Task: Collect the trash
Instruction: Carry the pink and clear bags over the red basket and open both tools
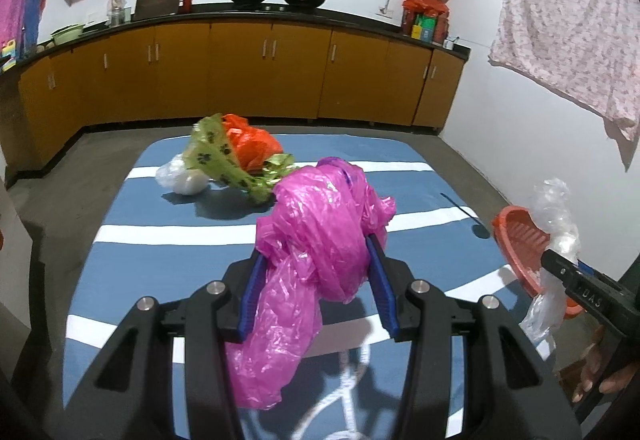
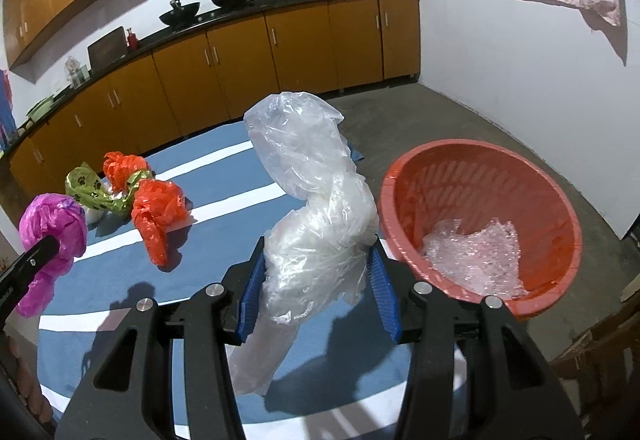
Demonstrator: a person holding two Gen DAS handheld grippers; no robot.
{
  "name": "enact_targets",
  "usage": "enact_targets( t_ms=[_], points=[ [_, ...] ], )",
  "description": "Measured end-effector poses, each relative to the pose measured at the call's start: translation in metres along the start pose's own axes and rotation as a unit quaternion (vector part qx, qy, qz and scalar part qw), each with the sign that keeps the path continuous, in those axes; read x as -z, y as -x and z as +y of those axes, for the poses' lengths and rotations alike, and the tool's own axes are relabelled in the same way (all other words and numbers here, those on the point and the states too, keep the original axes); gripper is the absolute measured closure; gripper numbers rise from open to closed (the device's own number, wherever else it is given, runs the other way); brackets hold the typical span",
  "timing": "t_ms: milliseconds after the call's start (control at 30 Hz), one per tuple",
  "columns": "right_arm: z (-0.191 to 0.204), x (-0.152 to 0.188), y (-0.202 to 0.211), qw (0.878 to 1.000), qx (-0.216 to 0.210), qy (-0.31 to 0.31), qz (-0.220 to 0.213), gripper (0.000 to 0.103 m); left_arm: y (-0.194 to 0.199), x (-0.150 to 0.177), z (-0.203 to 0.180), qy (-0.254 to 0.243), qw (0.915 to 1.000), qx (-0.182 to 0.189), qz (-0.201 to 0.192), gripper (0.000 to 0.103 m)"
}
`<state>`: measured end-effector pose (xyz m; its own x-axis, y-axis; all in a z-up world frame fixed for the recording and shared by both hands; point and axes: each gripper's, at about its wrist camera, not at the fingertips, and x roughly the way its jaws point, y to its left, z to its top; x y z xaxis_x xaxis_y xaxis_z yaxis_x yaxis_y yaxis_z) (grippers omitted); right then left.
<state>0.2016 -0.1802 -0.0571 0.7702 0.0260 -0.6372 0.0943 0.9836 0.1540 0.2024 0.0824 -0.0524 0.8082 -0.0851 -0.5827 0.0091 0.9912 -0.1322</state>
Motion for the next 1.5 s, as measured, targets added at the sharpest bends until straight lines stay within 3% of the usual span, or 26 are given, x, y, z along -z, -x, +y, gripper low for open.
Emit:
enact_targets(
  t_ms=[733, 1200, 1500],
  points=[
    [-0.075, 0.004, 0.019, 0.997, 0.054, -0.044, -0.023, 0.054, -0.023, 0.001, -0.093, -0.046, 0.9958, 0.075, 0.026, 0.056],
    [-0.141, -0.013, 0.020, 0.990, 0.104, -0.089, -0.043, 0.054, -0.056, -0.007, -0.190, -0.091, 0.9814, 0.165, 0.037, 0.056],
    [-0.166, -0.021, 0.004, 0.987, 0.117, -0.098, -0.043, 0.054, -0.087, -0.002, -0.241, -0.114, 0.9708, 0.203, 0.058, 0.056]
  ],
)
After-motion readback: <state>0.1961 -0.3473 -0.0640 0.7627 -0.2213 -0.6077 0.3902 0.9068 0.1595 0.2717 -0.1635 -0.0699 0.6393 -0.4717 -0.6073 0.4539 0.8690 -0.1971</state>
